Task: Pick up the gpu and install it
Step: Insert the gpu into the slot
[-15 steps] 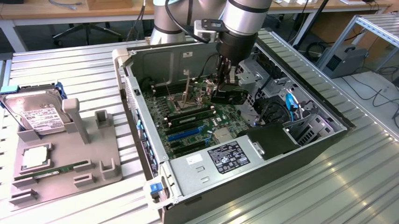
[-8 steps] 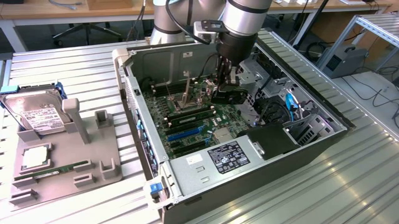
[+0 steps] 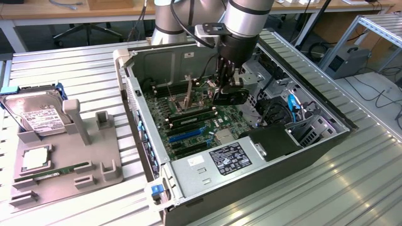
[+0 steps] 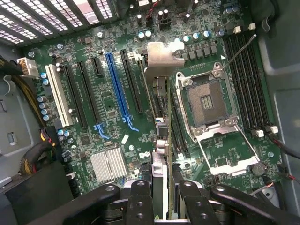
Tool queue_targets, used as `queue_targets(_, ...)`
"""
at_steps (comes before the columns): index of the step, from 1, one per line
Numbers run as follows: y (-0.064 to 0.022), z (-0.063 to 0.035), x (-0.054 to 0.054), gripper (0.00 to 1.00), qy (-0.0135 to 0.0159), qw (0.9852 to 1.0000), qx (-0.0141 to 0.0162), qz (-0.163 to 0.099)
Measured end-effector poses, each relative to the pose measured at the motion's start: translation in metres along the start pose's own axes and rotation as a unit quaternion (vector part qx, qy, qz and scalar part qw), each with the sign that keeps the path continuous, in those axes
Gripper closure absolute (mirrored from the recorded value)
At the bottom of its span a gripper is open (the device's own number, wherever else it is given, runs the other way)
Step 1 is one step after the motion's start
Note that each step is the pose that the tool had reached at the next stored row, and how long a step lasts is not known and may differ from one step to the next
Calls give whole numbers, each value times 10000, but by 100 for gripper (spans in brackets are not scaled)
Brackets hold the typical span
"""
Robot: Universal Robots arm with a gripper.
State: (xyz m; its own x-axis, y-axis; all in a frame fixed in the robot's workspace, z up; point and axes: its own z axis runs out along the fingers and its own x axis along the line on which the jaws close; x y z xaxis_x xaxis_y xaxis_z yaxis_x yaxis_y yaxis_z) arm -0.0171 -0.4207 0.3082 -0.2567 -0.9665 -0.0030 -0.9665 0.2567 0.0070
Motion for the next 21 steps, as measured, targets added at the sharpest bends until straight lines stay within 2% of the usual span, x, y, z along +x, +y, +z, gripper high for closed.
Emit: queue_targets(21,0,12,0,73,11,9996,2,-267)
